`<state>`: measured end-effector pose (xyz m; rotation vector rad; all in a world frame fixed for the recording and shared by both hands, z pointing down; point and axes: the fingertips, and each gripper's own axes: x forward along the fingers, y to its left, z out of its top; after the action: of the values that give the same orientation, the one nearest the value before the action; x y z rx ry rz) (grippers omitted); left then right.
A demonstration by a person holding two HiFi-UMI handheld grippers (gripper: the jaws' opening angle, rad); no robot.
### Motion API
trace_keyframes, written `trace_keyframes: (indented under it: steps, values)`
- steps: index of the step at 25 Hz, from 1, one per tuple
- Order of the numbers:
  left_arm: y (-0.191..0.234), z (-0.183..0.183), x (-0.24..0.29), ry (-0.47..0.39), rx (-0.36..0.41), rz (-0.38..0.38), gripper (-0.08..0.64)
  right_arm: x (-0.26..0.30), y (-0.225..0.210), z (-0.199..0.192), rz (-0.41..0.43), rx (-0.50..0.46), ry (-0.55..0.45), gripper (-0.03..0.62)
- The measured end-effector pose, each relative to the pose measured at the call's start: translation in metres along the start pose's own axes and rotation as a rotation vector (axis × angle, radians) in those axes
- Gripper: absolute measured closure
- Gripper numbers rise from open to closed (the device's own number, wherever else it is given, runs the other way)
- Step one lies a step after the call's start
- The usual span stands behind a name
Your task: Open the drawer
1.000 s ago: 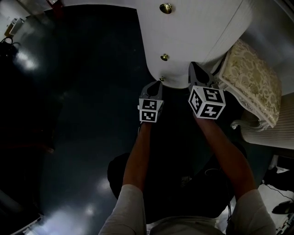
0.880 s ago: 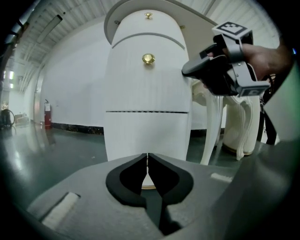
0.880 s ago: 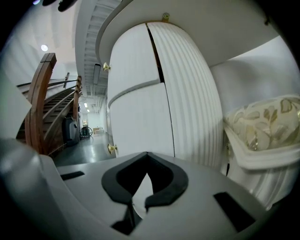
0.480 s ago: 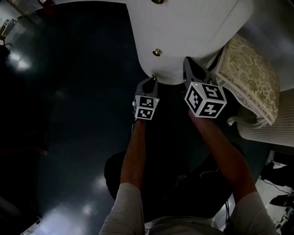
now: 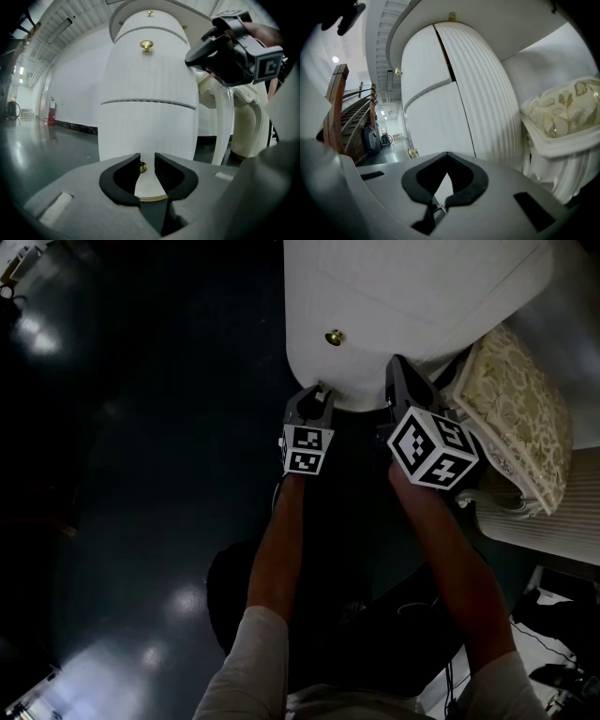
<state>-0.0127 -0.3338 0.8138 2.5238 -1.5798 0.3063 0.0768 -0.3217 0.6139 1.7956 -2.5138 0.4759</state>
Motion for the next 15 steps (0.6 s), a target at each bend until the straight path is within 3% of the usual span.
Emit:
trace_keyframes:
  steps: [4, 10, 13, 15]
  values:
    - [0.002, -0.002, 0.001, 0.019, 0.046, 0.013, 0.483, 0.001, -0.002, -0.001, 0.005, 0.009, -0.001, 0.578]
    - [0.006, -0.005, 0.002, 0.013, 0.014, 0.061, 0.479, 0.001, -0.005, -0.002, 0.009, -0.155, 0.018, 0.578]
    - [0.004, -0.012, 0.007, 0.034, 0.063, 0.054, 0.474, -0.001, -0.006, 0.0, -0.001, -0.149, 0.021, 0.578]
    - [0.008, -0.015, 0.006, 0.026, 0.043, 0.053, 0.468, 0.0, -0.003, -0.002, 0.004, -0.14, 0.024, 0.578]
